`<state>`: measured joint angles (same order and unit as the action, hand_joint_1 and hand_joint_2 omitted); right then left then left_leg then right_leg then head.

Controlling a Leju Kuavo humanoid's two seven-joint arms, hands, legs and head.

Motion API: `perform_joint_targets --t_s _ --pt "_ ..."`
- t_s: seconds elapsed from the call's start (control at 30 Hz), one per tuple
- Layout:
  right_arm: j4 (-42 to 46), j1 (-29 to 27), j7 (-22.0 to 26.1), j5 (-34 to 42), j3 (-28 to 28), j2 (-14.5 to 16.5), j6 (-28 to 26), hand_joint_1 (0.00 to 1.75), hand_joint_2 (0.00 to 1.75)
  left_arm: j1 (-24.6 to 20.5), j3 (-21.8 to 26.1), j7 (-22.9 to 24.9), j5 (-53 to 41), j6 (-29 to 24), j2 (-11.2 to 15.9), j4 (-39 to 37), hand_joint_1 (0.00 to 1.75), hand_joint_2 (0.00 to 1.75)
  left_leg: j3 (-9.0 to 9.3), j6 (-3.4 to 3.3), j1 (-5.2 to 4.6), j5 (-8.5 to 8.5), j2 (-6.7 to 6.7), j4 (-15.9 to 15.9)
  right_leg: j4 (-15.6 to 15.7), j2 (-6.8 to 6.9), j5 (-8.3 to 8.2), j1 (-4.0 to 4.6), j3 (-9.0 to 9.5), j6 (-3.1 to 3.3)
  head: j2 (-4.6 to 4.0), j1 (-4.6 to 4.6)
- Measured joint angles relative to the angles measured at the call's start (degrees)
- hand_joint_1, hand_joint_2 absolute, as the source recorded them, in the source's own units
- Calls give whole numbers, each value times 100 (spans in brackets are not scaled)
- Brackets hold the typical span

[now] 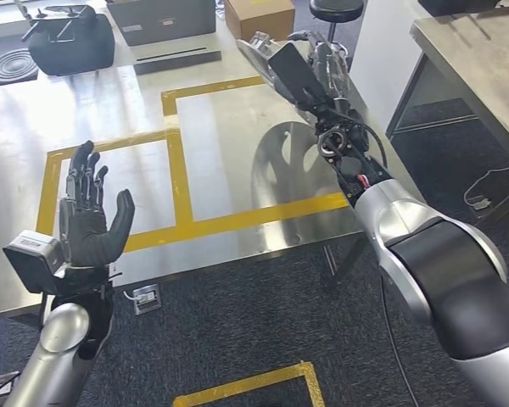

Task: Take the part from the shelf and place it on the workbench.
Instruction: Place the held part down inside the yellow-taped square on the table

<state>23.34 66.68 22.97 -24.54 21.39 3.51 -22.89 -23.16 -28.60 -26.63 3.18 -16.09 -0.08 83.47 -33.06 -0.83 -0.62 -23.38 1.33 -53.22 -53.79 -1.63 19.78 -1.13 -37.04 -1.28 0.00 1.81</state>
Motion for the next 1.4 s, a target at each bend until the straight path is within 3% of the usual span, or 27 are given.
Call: perform_joint_targets --t_s 0.17,0.37,0.57,0.7,1.1,1.3,1.4 --pt "-90 -159 27 -35 75 98 34 175 175 3 -1 -7 13 -8 1 -89 0 175 39 23 44 -40 -9 73 4 -4 35 52 6 49 0 -80" --pt "-158 -390 37 -224 215 210 139 175 175 11 1 -43 16 -6 2 -129 0 175 59 78 64 -41 -12 97 4 12 22 70 30 95 0 -92" --pt "-164 -416 34 -235 317 300 145 175 175 9 0 -62 3 -8 2 -129 0 175 59 91 61 -32 -12 77 4 15 6 68 39 100 0 -98" --pt "-164 -413 31 -226 355 329 240 0 0 9 0 -82 -31 -6 2 -127 0 175 60 92 60 -31 -12 67 4 15 4 67 46 99 0 -97" --pt "-151 -445 49 -202 492 385 533 0 0 9 -1 -106 -17 11 5 -125 0 175 64 86 54 -35 -10 50 4 21 5 62 61 98 0 -93" --pt "-146 -418 -477 -76 556 383 1907 0 0 7 -1 -106 44 60 5 -125 0 175 67 86 54 -35 -10 43 4 21 4 62 65 97 0 -93" --pt "-147 -364 -753 -67 610 383 2265 0 0 7 -1 -97 58 75 5 -125 0 175 67 86 54 -35 -10 40 4 21 4 62 66 97 0 -92"
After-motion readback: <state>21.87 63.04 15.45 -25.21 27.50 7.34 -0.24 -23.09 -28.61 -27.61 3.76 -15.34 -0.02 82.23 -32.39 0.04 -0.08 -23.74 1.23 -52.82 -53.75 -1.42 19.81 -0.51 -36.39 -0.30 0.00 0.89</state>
